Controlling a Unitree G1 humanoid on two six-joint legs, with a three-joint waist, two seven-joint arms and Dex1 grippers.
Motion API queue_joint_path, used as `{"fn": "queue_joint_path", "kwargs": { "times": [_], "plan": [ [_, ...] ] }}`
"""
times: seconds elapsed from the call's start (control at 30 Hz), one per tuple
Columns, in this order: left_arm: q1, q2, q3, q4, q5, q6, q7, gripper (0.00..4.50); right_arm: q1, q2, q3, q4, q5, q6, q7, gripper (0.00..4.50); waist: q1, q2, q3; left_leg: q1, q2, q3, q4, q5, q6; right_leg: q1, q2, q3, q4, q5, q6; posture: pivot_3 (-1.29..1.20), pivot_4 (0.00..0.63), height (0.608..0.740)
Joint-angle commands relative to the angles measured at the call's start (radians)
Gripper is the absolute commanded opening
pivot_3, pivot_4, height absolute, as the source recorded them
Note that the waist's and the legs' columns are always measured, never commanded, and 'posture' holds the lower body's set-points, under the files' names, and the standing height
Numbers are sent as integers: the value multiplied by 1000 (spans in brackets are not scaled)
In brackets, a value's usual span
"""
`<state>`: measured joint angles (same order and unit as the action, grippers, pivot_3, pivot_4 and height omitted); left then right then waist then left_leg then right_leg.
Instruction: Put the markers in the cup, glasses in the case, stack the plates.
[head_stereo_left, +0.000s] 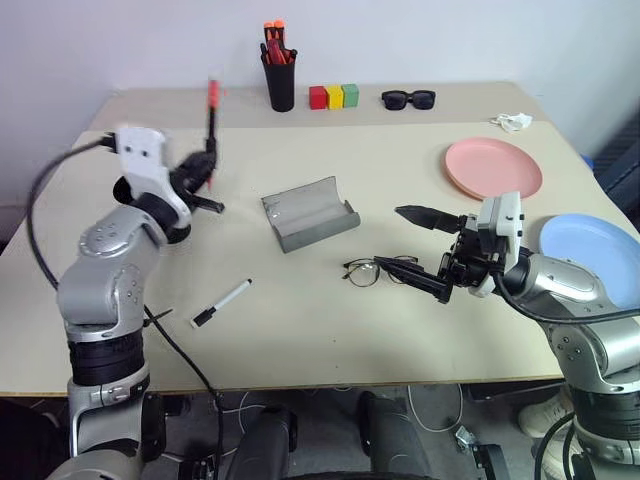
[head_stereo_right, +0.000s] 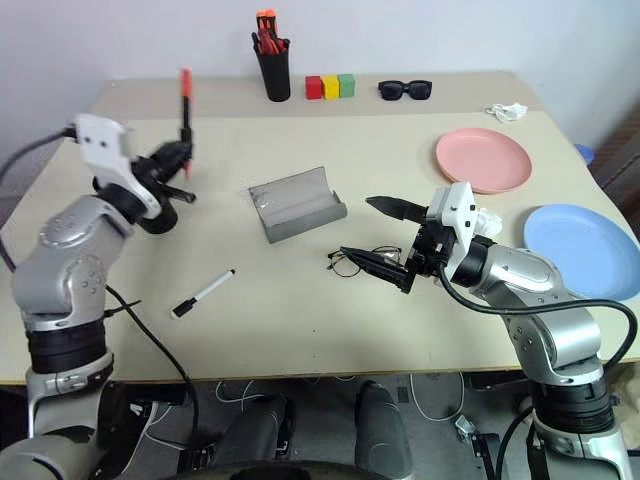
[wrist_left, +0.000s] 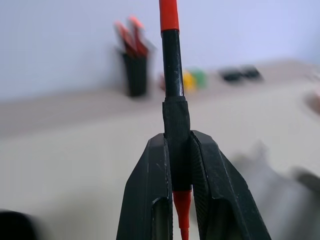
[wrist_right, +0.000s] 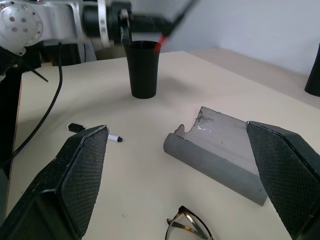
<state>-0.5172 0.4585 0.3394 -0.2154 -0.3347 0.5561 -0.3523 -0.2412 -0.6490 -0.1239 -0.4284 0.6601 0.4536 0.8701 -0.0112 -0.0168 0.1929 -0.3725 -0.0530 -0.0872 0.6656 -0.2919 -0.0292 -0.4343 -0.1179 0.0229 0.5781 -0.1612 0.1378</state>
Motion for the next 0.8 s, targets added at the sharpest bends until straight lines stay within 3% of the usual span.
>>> {"fn": "queue_joint_path", "kwargs": {
  "times": [0.03, 0.23, 0.8],
  "plan": [
    [9, 51, 85, 41, 43, -190, 15, 32, -18, -9, -12, -14, 9, -3, 4, 4500, 1, 0, 0, 0, 0, 0, 0, 0, 0, 0, 0, 0, 0, 0, 0, 0, 150, 740],
    [17, 72, 175, 145, -26, -327, -25, 32, -34, -7, -5, 0, 7, -2, 12, 4500, 3, 0, 0, 0, 0, 0, 0, 0, 0, 1, 0, 0, 0, 0, 0, 0, 150, 740],
    [-16, 55, 153, 581, -25, -722, -128, 32, -40, -14, -15, -16, 6, 19, 13, 4500, 1, 0, 0, 0, 0, 0, 0, 0, 0, 1, 0, 0, 0, 0, 0, 0, 150, 740]
  ]
}}
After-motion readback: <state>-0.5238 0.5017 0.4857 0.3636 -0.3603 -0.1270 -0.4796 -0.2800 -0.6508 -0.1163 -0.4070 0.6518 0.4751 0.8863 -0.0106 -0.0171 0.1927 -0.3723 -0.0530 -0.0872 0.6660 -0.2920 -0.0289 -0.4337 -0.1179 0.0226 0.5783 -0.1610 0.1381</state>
